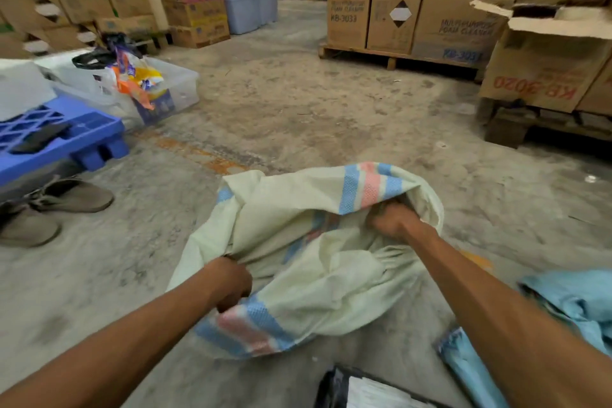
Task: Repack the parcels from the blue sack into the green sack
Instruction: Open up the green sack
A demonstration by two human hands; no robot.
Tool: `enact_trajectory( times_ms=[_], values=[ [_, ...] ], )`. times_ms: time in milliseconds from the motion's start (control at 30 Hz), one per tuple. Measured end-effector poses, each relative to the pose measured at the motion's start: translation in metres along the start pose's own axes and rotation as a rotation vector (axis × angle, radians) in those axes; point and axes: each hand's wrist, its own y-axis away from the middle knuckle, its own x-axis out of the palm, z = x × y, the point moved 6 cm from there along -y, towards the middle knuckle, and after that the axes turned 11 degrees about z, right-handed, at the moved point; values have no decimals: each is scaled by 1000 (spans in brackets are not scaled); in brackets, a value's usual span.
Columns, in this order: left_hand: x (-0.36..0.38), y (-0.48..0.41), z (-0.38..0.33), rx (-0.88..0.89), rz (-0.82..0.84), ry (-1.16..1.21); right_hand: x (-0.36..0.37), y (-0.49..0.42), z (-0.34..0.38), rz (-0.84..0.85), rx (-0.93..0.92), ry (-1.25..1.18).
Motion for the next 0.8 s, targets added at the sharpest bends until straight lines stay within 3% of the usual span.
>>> enact_trajectory(
  times_ms=[67,167,233,267,333,367,433,533,600,700,800],
  values=[
    [-19,5,-1,80,-67,110,15,19,13,-44,-64,174],
    [-42,1,-12,143,-568,54,44,34,30,-31,-216,273],
    [-44,-11,-19,157,-714,-128,64,39,31,47,-279,335],
    [-48,-15,-11,113,-709,-183,74,39,21,108,-262,362],
    [-49,-28,24,-48,-638,-125,85,40,-5,298,-214,85],
    [-49,-32,41,-129,-635,-86,85,39,-19,275,-175,-54],
    [-52,-43,61,-215,-472,-143,89,39,-39,255,-45,59],
    [-86,-40,44,-84,-347,-109,87,44,-30,499,-154,218],
    [-106,-38,23,25,-261,111,66,47,-6,586,-274,270],
    [-124,-31,-22,308,-199,497,33,31,19,575,-314,197],
    [-116,-20,-75,459,-167,370,17,-3,25,481,-199,169]
  ],
)
